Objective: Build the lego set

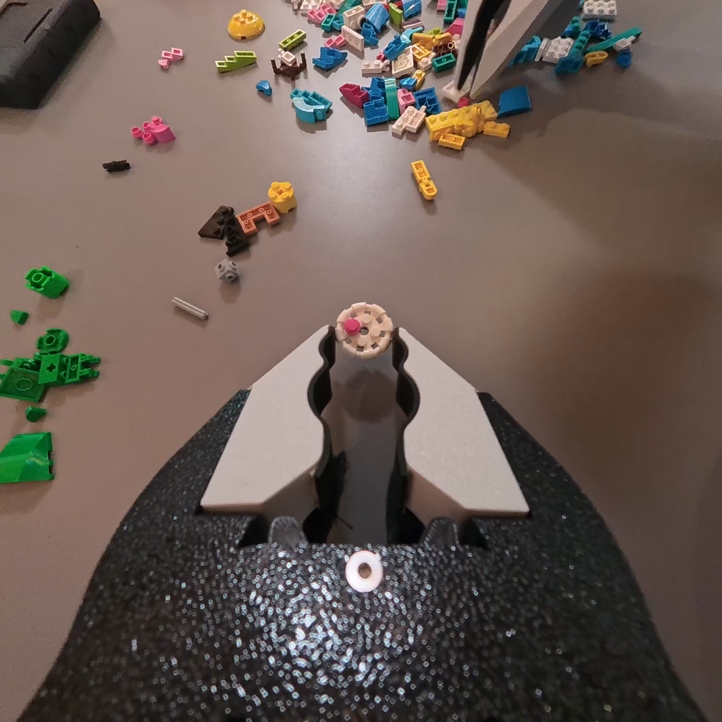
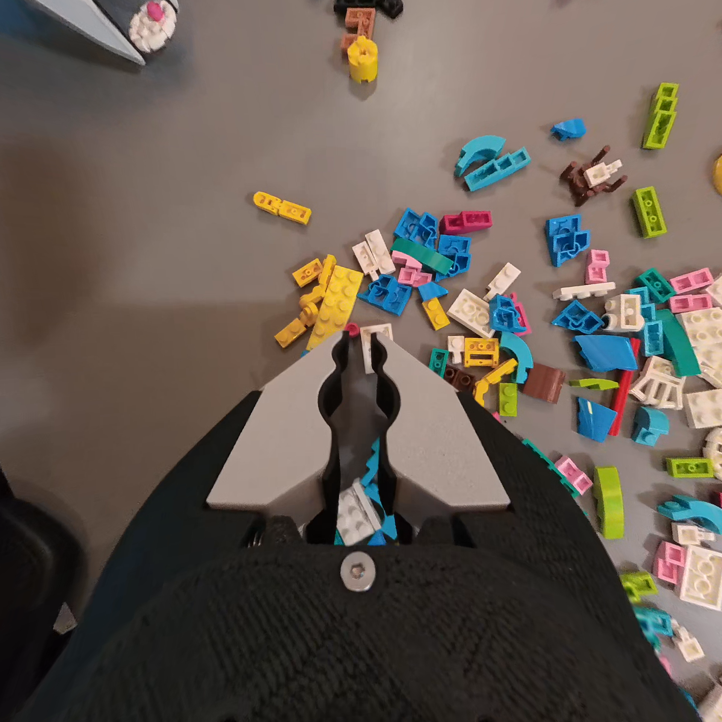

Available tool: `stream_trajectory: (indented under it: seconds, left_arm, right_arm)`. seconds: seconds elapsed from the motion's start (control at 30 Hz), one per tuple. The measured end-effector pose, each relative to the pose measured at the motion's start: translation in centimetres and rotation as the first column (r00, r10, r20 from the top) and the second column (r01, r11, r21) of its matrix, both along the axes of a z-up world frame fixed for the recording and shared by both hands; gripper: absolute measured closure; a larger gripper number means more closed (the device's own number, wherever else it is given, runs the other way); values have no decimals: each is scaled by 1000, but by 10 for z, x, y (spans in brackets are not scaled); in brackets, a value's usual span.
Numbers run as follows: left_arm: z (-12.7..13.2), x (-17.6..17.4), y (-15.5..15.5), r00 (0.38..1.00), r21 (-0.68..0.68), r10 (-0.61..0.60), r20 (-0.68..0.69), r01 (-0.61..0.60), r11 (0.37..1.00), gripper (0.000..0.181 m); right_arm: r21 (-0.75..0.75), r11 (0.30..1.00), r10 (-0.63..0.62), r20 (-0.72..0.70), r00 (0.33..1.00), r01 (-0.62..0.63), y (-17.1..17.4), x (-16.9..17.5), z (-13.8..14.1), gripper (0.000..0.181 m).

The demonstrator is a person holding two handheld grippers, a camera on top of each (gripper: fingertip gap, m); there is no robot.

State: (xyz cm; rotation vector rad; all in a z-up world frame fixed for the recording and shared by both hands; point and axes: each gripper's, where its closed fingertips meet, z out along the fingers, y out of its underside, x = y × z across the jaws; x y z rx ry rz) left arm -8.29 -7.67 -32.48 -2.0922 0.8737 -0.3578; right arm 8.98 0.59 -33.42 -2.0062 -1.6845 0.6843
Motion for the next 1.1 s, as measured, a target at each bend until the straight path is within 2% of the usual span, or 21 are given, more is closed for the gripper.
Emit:
stream_trajectory:
  seconds: [0.07, 0.27, 0.57, 1.03, 1.1]
  left_arm:
    - [0, 0, 0, 1000, 0, 2, 3, -2, 1000, 155]
    - [1, 1, -2, 1000, -10, -4, 22, 4, 1000, 154]
    - [3, 6, -2, 999, -16, -11, 53, 12, 1000, 154]
    - [-1, 9, -5, 999, -33, -29, 38, 30, 999, 154]
    - [-2, 9, -6, 999, -38, -32, 35, 33, 999, 154]
  right_arm:
    - [21, 1000, -9, 12, 1000, 9, 3, 4, 2, 171]
    - [-39, 999, 22, 78, 997, -19, -10, 17, -3, 176]
    - [18, 1000, -14, 30, 999, 13, 4, 5, -5, 173]
    - [53, 997, 64, -11, 998, -63, -2, -9, -5, 174]
    - [114, 989, 90, -1, 996, -89, 0, -11, -3, 175]
